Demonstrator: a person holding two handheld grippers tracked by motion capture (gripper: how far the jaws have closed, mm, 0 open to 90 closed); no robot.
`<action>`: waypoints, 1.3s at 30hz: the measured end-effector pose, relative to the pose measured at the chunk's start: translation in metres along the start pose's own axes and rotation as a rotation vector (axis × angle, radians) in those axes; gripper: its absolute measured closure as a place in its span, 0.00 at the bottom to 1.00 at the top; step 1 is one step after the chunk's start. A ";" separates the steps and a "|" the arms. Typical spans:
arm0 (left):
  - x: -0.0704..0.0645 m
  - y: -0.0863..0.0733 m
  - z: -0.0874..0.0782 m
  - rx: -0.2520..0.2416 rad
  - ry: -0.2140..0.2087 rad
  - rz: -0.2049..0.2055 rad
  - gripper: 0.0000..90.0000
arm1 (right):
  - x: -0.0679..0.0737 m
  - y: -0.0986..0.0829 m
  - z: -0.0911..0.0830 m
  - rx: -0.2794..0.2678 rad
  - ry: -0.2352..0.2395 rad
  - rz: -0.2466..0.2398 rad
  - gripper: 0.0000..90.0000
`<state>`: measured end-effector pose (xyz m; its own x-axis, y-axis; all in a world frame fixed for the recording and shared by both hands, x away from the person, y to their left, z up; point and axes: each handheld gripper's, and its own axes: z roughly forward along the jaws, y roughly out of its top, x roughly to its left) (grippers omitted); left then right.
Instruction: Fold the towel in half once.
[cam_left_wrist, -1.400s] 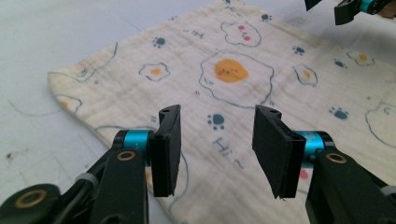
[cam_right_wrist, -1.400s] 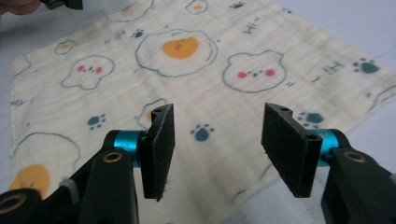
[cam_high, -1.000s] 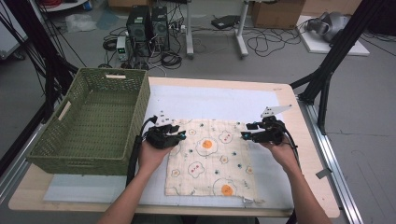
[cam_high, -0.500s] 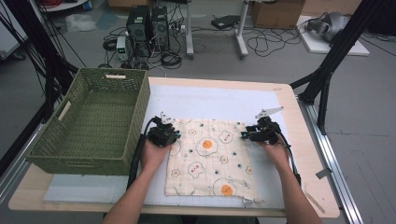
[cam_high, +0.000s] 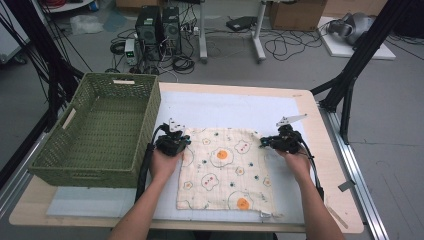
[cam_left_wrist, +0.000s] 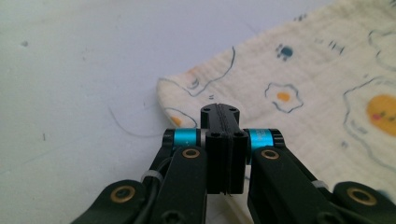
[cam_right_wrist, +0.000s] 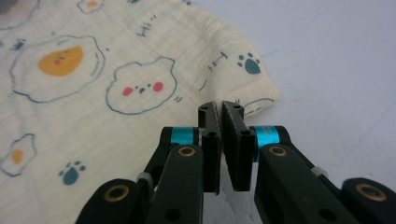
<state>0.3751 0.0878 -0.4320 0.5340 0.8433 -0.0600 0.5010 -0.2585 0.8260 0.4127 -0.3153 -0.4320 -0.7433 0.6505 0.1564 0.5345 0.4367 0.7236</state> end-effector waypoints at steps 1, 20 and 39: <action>0.000 0.001 -0.003 -0.007 -0.003 0.009 0.99 | 0.001 0.001 -0.005 -0.011 0.006 0.002 0.95; -0.032 -0.037 -0.069 -0.063 -0.099 0.117 0.99 | 0.066 -0.046 -0.066 -0.088 0.146 -0.072 0.95; -0.038 -0.035 -0.068 -0.005 -0.164 0.104 0.73 | 0.065 -0.057 -0.073 -0.080 0.121 -0.032 0.62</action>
<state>0.2909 0.0969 -0.4202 0.6869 0.7239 -0.0646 0.4342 -0.3375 0.8352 0.3049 -0.3430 -0.4140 -0.8051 0.5553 0.2083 0.4792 0.4022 0.7801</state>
